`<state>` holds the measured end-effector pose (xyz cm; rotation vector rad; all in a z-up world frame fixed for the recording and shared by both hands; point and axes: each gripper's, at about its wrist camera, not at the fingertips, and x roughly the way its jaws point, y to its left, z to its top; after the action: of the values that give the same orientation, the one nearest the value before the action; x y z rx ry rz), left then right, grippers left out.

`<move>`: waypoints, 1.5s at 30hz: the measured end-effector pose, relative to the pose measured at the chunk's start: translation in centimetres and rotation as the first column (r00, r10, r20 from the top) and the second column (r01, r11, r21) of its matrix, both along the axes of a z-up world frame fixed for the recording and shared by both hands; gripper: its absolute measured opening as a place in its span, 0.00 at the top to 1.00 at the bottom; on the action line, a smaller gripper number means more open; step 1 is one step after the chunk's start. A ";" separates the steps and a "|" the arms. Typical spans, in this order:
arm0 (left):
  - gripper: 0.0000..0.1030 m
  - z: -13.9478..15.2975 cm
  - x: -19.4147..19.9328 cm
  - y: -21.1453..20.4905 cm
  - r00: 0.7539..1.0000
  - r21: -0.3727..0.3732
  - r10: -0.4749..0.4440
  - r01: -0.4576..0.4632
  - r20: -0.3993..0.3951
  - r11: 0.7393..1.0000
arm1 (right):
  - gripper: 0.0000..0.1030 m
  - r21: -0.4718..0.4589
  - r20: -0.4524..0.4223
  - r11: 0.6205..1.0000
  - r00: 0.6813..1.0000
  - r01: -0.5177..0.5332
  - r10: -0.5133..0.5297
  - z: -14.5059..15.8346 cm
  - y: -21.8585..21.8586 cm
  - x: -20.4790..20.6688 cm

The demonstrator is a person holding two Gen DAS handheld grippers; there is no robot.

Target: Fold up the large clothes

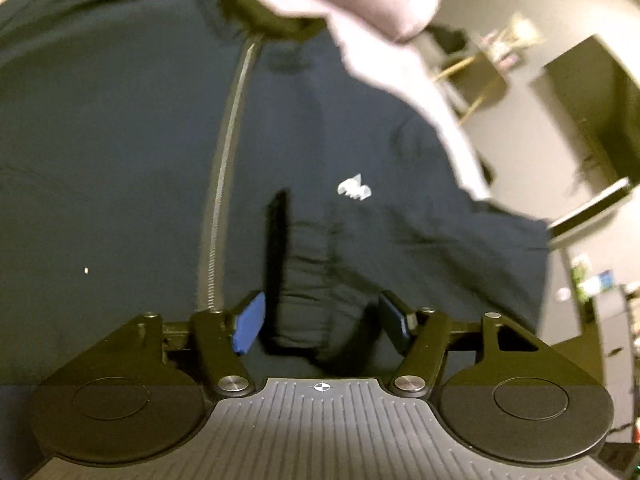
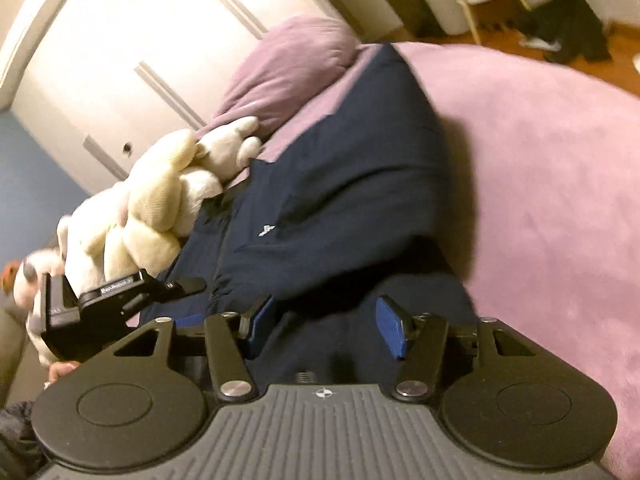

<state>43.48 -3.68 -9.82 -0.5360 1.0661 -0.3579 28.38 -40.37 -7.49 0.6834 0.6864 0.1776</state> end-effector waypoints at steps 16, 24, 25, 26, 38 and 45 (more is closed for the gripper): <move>0.90 4.6 -2.0 5.9 0.978 0.048 0.144 -0.153 0.150 0.987 | 0.57 0.029 0.021 0.999 1.000 0.019 -0.020 0.2 0.4 -2.3; 0.79 4.7 -4.3 13.3 0.949 0.302 0.228 -0.287 0.216 0.909 | 0.57 0.023 0.018 1.000 1.000 -0.001 0.001 0.5 1.5 -1.1; 0.75 4.5 -4.4 13.5 0.947 0.275 0.241 -0.295 0.213 0.915 | 0.57 0.028 0.013 1.000 1.000 -0.007 0.007 0.4 1.8 -0.7; 0.68 4.2 -4.3 13.7 0.944 0.255 0.252 -0.302 0.211 0.918 | 0.57 0.035 0.009 0.999 1.000 -0.013 0.013 0.3 2.1 -0.3; 0.90 5.5 -2.0 11.8 0.930 0.248 0.241 -0.311 0.278 0.917 | 0.55 0.193 -0.041 0.979 0.998 0.057 -0.050 -1.3 2.7 7.5; 0.90 7.7 -0.3 9.1 0.904 0.368 0.121 -0.285 0.411 0.885 | 0.86 0.105 -0.133 0.979 0.978 0.173 -0.158 -2.5 2.7 12.5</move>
<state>43.15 5.44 -2.13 -0.1744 0.6708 -0.0279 40.91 -37.71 -10.03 0.8653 0.7383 0.0213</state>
